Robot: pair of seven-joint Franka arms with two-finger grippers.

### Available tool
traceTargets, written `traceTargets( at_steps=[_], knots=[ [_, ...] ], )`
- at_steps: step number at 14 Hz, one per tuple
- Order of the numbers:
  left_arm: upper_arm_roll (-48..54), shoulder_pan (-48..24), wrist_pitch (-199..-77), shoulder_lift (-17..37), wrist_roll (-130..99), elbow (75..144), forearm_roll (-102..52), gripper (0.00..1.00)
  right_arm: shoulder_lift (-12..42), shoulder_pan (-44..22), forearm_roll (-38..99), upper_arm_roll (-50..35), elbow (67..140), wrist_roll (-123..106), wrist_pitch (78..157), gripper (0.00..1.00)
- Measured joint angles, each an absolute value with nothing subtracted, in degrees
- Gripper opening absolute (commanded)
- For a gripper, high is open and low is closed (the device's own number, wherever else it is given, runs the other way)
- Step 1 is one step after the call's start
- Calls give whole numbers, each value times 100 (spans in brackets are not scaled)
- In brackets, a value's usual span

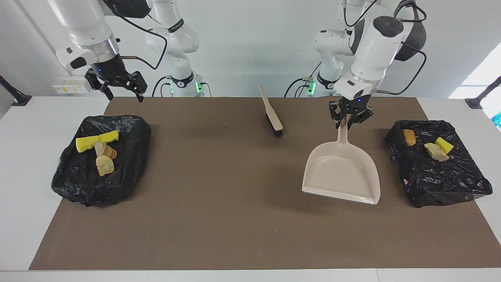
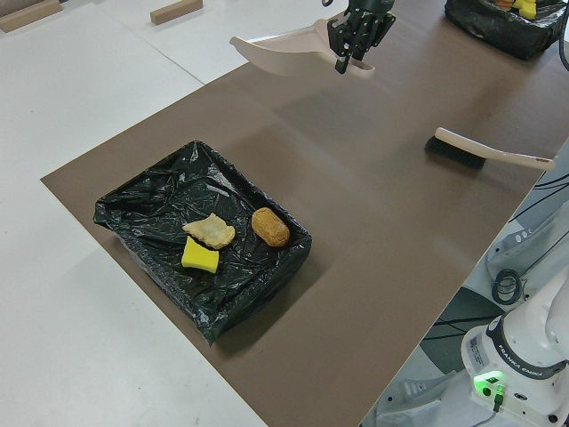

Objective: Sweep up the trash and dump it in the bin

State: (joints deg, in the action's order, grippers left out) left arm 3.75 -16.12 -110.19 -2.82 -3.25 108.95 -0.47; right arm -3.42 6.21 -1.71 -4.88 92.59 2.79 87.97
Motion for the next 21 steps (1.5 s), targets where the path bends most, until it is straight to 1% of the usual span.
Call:
traceTargets(
  at_steps=[6, 9, 14, 21],
  knots=[
    [371, -2564, -11971, 634, -1403, 10951, -213, 0, -342, 621, -171, -488, 9259, 279, 8797, 100],
    [373, -2868, -12458, 1019, -1700, 10966, -214, 0, -342, 621, -171, -488, 9259, 279, 8797, 100],
    [372, -3202, -12764, 1233, -2427, 11028, -220, 0, -342, 621, -171, -488, 9259, 279, 8797, 100],
    [373, -3373, -12858, 1242, -2691, 11144, -221, 0, -343, 621, -171, -488, 9259, 279, 8797, 100]
  ],
)
